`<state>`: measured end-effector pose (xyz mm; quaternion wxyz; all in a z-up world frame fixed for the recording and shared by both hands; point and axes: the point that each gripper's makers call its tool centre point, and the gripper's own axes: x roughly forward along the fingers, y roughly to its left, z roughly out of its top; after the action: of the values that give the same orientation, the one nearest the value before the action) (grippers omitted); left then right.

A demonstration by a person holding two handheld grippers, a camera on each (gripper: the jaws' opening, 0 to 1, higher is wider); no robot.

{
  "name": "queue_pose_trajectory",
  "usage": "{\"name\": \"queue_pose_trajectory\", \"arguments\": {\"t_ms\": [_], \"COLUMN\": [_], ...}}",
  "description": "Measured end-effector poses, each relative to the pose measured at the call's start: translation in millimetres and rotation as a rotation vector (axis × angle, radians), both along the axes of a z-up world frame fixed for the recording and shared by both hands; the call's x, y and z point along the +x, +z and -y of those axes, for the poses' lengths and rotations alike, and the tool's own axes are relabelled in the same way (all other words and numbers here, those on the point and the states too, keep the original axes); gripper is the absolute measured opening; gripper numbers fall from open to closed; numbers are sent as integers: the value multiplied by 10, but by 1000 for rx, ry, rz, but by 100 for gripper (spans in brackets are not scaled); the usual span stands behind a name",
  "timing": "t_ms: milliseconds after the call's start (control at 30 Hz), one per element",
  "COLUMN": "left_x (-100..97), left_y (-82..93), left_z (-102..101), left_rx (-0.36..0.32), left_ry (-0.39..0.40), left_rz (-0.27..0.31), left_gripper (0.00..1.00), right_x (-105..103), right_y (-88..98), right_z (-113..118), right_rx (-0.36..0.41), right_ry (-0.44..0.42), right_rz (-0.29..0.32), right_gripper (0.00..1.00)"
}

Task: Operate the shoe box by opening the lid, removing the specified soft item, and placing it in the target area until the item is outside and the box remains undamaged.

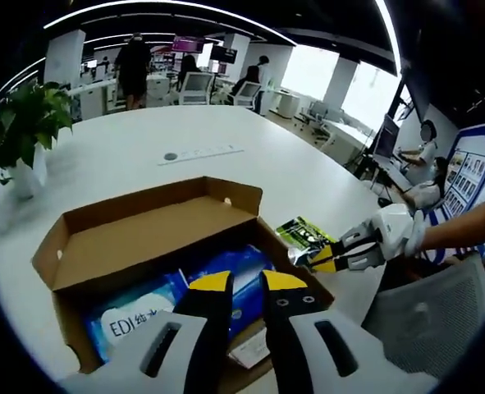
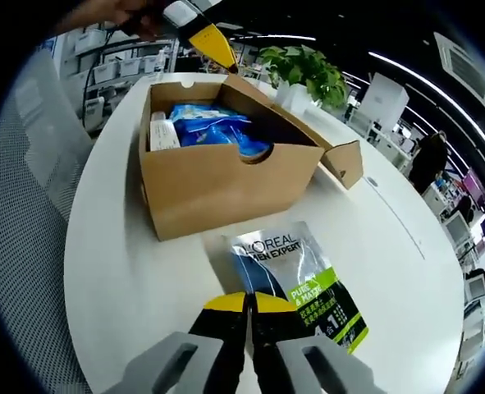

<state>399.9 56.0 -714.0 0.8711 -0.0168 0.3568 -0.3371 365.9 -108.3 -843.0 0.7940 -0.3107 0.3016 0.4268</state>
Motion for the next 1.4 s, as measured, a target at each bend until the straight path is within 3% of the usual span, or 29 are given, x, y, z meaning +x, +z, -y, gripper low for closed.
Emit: {"name": "queue_pose_trajectory", "arguments": {"t_ms": [133, 367, 500, 667, 933, 1267, 1400], "left_x": [-22, -37, -54, -145, -271, -365, -393], "left_y": [23, 50, 67, 76, 98, 135, 134], "left_z": [-109, -308, -435, -530, -667, -848, -937], "left_rx": [8, 9, 10, 16, 16, 20, 22], "left_ry": [14, 39, 59, 64, 72, 88, 98], "left_rz": [9, 22, 34, 41, 54, 64, 68], "left_gripper": [13, 16, 19, 23, 30, 34, 36], "right_x": [-22, -71, -88, -87, -21, 51, 38], "right_y": [-36, -40, -14, 10, 96, 7, -44], "right_z": [39, 111, 166, 246, 466, 701, 709], "right_rx": [-7, 2, 33, 70, 147, 182, 215], "right_ry": [-14, -63, -118, -175, -273, -377, -412], "right_rz": [-8, -27, -43, -66, -47, -68, -97], "right_gripper": [0, 12, 26, 36, 46, 65, 66]}}
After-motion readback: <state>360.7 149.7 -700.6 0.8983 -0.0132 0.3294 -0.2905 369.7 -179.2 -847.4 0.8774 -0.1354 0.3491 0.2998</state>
